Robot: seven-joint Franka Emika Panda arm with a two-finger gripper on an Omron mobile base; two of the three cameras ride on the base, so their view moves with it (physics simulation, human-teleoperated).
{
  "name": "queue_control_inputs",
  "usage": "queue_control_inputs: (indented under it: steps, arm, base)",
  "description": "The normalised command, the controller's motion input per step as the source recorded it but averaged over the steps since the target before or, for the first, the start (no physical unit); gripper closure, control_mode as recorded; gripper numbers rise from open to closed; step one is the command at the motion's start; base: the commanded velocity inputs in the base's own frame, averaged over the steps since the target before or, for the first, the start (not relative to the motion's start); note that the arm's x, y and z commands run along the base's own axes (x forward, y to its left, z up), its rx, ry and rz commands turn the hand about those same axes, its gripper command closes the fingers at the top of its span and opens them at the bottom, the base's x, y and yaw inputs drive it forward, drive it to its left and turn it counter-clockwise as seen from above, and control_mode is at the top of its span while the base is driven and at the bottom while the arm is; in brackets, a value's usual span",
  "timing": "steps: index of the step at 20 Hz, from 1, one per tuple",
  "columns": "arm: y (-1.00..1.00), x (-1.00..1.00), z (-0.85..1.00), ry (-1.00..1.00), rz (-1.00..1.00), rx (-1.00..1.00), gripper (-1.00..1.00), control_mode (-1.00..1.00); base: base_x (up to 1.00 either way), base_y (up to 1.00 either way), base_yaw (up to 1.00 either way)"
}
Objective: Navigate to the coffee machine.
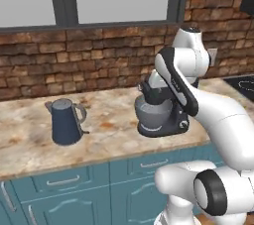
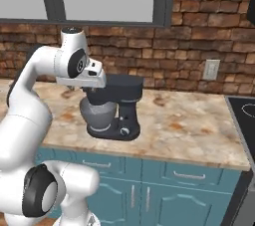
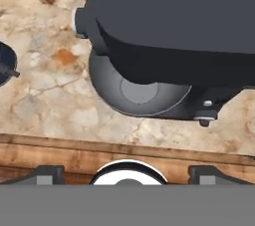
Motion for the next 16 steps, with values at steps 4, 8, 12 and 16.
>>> queue_control_inputs:
  steps: [4, 8, 12, 16]
  arm:
    - [0.00, 0.00, 0.00, 0.00, 0.00, 0.00, -1.00, 1.00]
    - [0.00, 0.00, 0.00, 0.00, 0.00, 0.00, -1.00, 1.00]
    - [0.00, 0.00, 0.00, 0.00, 0.00, 0.00, -1.00, 1.00]
    - [0.00, 0.00, 0.00, 0.00, 0.00, 0.00, -1.00, 1.00]
  base:
    - [0.00, -1.00, -0.07]
    - [0.00, -1.00, -0.06]
    - [0.00, -1.00, -0.05]
    - [0.00, -1.00, -0.04]
